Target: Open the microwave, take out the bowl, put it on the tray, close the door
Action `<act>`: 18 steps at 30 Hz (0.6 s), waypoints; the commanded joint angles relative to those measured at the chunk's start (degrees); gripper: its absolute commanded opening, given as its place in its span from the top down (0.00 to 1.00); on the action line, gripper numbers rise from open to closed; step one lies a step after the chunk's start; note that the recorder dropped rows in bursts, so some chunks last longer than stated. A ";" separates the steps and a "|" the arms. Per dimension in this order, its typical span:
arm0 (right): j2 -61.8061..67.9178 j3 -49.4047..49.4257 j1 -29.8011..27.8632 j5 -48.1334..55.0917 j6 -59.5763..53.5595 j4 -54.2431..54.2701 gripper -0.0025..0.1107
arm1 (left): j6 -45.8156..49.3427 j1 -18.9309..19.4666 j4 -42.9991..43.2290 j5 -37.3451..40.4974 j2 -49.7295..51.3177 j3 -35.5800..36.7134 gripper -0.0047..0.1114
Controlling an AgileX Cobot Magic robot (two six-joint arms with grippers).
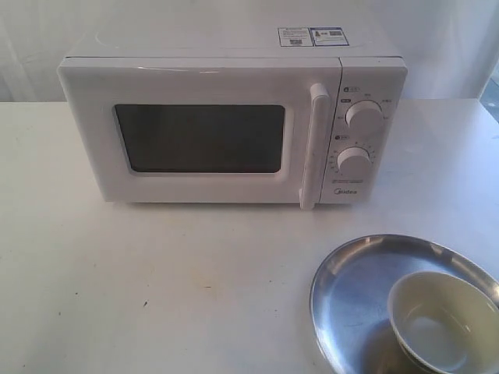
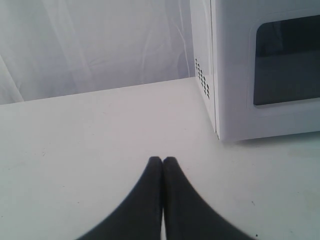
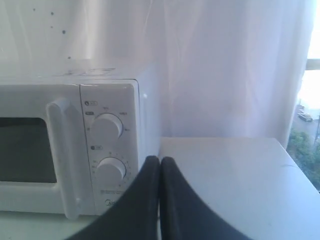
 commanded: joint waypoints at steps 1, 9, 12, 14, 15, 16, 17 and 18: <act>-3.91 3.23 -3.22 -1.81 0.43 -0.62 0.98 | 0.00 -0.13 -0.57 0.05 -0.12 -0.16 0.96; -6.83 7.16 -4.93 -1.09 -0.85 -0.62 0.98 | 0.00 -0.13 -0.57 0.05 -0.12 -0.16 0.96; -6.83 7.16 -4.93 -0.57 -0.72 -0.24 0.98 | 0.00 -0.13 -0.57 0.05 -0.12 -0.16 0.96; -6.83 7.16 -4.93 -1.61 -0.72 -0.24 0.98 | 0.00 -0.13 -0.57 0.05 -0.12 -0.16 0.96; -6.83 7.16 -4.93 -2.23 -0.72 -0.24 0.98 | 0.00 -0.13 -0.57 0.05 -0.12 -0.16 0.96; -6.83 7.16 -4.93 -2.78 -0.72 -0.24 0.98 | 0.00 -0.13 -0.57 0.05 -0.12 -0.16 0.96; -6.83 7.16 -4.93 -3.20 -0.72 -0.24 0.98 | 0.00 -0.13 -0.57 0.05 -0.12 -0.16 0.96; -6.83 7.16 -4.93 -3.33 -0.72 -0.24 0.98 | 0.00 -0.13 -0.57 0.05 -0.12 -0.16 0.96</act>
